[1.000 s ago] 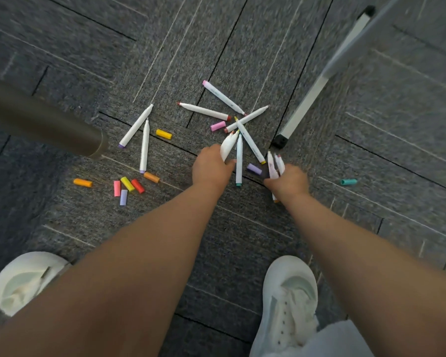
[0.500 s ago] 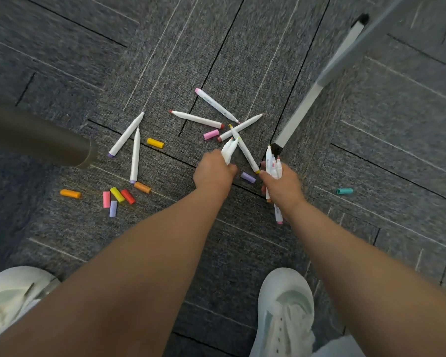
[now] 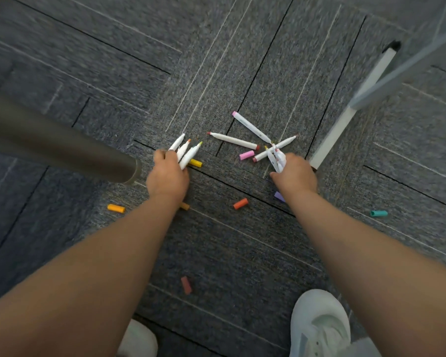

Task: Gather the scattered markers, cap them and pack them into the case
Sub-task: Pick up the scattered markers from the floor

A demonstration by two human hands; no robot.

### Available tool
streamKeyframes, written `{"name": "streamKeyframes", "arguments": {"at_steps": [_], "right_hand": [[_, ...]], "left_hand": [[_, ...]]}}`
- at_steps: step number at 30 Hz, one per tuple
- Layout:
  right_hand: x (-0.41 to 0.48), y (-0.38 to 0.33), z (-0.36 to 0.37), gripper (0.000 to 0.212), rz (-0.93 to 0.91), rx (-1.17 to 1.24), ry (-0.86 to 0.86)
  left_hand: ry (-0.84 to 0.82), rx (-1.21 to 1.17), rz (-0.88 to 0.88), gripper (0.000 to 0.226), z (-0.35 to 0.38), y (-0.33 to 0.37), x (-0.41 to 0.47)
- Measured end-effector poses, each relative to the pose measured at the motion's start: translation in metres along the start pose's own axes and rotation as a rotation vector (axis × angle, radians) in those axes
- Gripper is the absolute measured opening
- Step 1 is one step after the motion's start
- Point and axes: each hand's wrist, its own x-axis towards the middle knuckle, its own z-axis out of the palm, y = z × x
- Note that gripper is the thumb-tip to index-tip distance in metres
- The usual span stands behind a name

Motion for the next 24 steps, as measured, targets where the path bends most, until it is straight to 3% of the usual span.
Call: {"name": "streamKeyframes", "arguments": {"at_steps": [6, 13, 21, 24], "right_hand": [[0.000, -0.010, 0.003, 0.029, -0.007, -0.023, 0.006], [-0.004, -0.026, 0.008, 0.027, -0.009, 0.242, 0.066], [0.006, -0.025, 0.011, 0.016, 0.222, 0.552, 0.127], [0.016, -0.024, 0.006, 0.017, 0.330, 0.592, 0.124]], "left_hand": [[-0.004, -0.074, -0.054, 0.040, 0.006, -0.021, 0.009], [-0.013, -0.052, -0.063, 0.035, -0.001, -0.022, 0.015], [-0.008, 0.091, 0.160, 0.032, -0.015, -0.016, 0.027], [0.005, 0.066, 0.128, 0.036, -0.016, -0.016, 0.036]]}}
